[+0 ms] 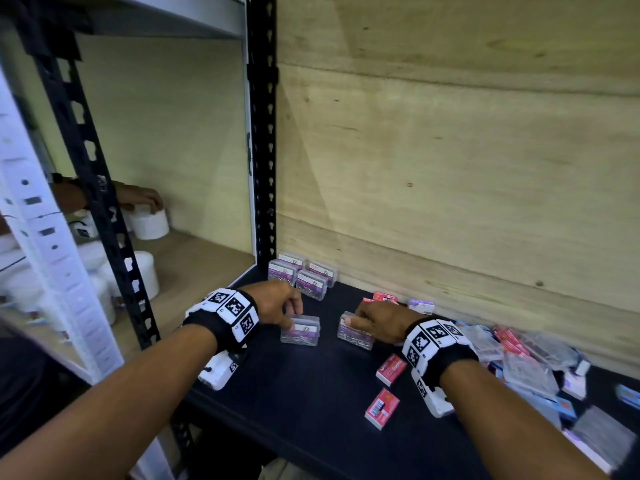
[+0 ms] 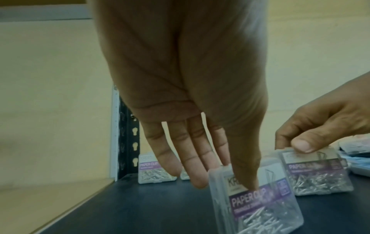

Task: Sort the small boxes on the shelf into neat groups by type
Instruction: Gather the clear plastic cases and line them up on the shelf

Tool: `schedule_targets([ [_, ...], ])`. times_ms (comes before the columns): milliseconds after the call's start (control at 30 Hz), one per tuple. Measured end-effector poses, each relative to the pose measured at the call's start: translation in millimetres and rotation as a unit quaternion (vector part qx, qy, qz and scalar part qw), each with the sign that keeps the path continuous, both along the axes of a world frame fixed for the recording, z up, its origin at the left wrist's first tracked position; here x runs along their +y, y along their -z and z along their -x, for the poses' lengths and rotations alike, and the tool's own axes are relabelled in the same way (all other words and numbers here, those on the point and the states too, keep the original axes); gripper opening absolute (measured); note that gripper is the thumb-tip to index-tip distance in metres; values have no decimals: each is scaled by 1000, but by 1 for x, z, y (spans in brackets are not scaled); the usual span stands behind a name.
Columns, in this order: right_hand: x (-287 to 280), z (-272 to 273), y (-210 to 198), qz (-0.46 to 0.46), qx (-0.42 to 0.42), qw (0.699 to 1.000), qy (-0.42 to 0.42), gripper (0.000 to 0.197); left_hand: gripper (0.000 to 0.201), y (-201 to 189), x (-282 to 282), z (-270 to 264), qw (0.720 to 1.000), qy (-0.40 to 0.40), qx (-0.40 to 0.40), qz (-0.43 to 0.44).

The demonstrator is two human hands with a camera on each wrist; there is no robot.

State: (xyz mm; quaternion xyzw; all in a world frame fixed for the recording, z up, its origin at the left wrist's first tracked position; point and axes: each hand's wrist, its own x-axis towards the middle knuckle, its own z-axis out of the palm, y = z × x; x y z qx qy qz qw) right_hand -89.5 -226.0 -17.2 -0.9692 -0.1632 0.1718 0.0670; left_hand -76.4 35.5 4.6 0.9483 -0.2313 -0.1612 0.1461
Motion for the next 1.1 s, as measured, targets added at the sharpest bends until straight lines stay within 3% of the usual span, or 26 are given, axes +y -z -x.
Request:
schedule_targets([
  [67,-2,1,-3,-7,2,1000,12,38,33,-4,5,0,1000,-1,-10,-12],
  [200,-10,3,-15,-45,-24,999,17,46,38,-6,6,3,999,16,-42,-1],
  [433,-12,5,-18,-60,-39,997,6,22,30,2,-8,5,994,75,-86,-6],
  [1100,56,-31,-16,-113,-61,992,5,21,23,7,37,-47,989,2,-144,-27],
])
